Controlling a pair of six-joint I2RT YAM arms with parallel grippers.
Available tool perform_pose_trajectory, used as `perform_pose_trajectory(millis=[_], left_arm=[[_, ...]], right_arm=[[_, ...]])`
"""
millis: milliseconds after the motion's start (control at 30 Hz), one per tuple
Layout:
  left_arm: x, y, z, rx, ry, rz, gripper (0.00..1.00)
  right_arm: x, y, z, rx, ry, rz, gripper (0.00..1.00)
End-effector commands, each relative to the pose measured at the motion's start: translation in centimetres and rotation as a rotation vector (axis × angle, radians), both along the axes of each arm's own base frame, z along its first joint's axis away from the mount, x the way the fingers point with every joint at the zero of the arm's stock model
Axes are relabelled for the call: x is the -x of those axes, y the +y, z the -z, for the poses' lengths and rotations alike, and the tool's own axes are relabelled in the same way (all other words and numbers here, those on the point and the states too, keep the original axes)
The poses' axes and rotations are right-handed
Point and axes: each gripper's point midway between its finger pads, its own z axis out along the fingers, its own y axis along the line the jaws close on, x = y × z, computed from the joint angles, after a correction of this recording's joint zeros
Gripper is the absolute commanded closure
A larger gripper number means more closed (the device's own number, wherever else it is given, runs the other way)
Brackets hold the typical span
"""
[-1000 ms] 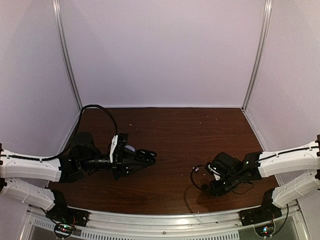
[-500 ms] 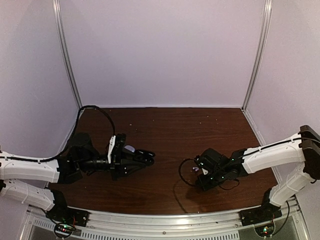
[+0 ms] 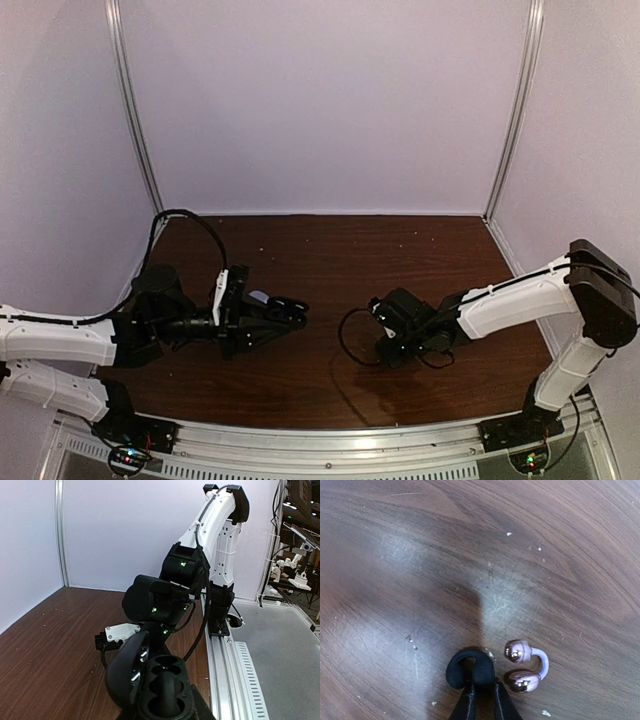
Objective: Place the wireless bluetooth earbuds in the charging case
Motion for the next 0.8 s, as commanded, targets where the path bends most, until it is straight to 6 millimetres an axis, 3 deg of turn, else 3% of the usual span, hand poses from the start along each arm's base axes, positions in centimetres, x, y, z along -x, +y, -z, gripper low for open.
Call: perform_pose_trajectory(millis=[0,267,567,767], left_arm=[[-0.3,0.3,-1.5,0.051,-0.053,-0.02,1.0],[-0.4,0.0,-1.3,0.04,-0.055,-0.011,1.0],[-0.1,0.6,-1.4,0.047,-0.052,-0.025,1.0],[-0.2,0.5,-1.4,0.042,-0.051,-0.026,1.0]], right_arm=[[0.8,-4.8,2.6,0.141,0.045,0.037,0.87],[-1.8,-2.5,2.0,0.08,0.028,0.011,0.89],[-1.0,1.8,1.3,-0.06,0.084,-0.146,0.9],[-2.2,1.9,-0.6,-0.05,0.022,-0.143,0.88]])
